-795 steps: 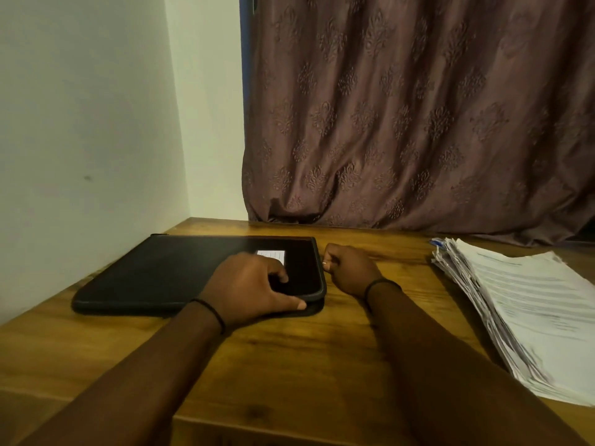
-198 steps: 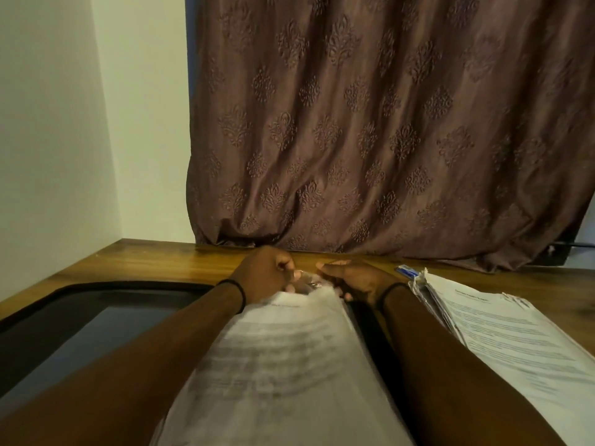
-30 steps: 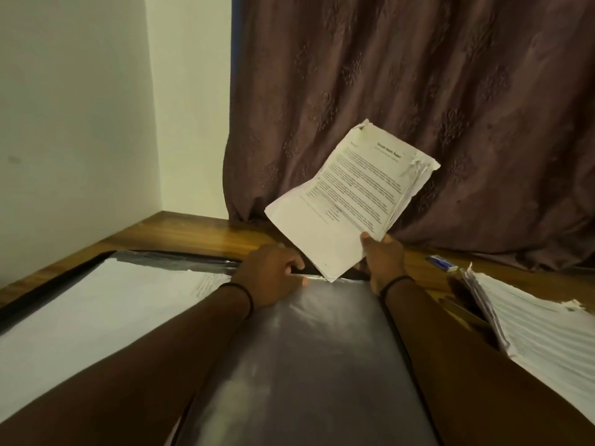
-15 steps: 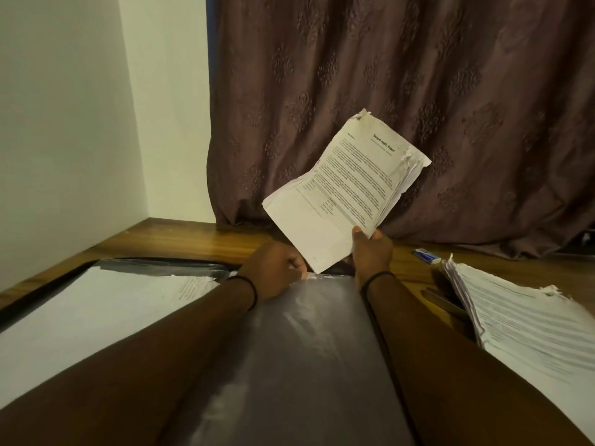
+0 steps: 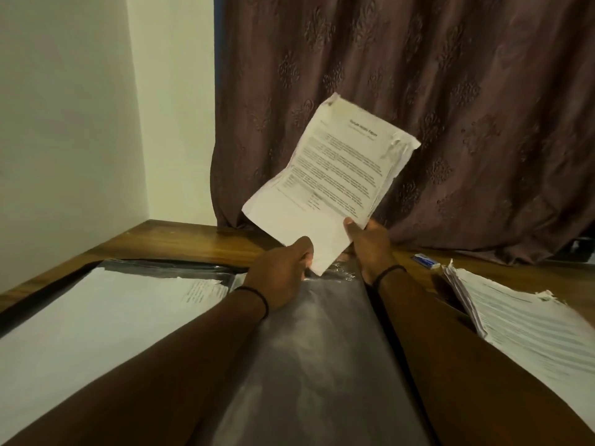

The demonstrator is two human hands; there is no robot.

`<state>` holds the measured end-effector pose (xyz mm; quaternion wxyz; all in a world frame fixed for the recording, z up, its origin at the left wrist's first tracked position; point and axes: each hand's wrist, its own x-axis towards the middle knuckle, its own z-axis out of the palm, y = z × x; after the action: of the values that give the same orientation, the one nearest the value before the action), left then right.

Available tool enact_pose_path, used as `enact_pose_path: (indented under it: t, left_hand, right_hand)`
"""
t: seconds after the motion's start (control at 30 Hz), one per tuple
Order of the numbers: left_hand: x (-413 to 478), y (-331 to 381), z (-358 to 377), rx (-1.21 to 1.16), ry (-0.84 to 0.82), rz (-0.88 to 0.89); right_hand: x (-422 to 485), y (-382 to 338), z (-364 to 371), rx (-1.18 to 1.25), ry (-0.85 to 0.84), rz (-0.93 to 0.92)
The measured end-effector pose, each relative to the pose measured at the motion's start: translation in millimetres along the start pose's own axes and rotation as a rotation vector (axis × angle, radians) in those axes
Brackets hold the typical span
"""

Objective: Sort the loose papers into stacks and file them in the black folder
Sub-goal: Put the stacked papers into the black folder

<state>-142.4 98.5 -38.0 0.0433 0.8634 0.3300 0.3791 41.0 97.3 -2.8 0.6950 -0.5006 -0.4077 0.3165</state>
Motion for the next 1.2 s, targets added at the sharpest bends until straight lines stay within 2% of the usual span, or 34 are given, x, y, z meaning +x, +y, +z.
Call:
enact_pose_path:
  t: [0.17, 0.33, 0.5, 0.73, 0.87, 1.03, 1.2]
  left_hand:
    - [2.4, -2.6, -6.1, 0.012, 0.111, 0.03]
    - [5.9, -7.1, -3.5, -0.003, 0.05, 0.026]
    - [9.4, -10.9, -6.1, -0.106, 0.046, -0.057]
    - [5.9, -26.5, -25.2, -0.09, -0.124, -0.175]
    - [-2.2, -48.4, -47.9, -0.234, -0.193, -0.387]
    - [-2.8, -74.3, -58.6, 0.085, -0.264, -0.421]
    - [0.0, -75.4, -51.8, 0.062, -0.22, -0.383]
  right_hand:
    - [2.4, 9.9, -13.4, -0.102, 0.002, -0.016]
    - [1.0, 15.1, -13.7, -0.139, -0.087, 0.066]
    - [-3.0, 16.1, -4.1, -0.218, -0.161, 0.062]
    - [2.2, 19.3, -8.9, -0.322, -0.152, 0.05]
    - [4.6, 20.9, -12.4, -0.355, -0.167, 0.036]
    - [4.5, 20.8, -15.0, -0.351, -0.203, 0.038]
    - [1.5, 17.4, -20.1, -0.307, -0.28, 0.076]
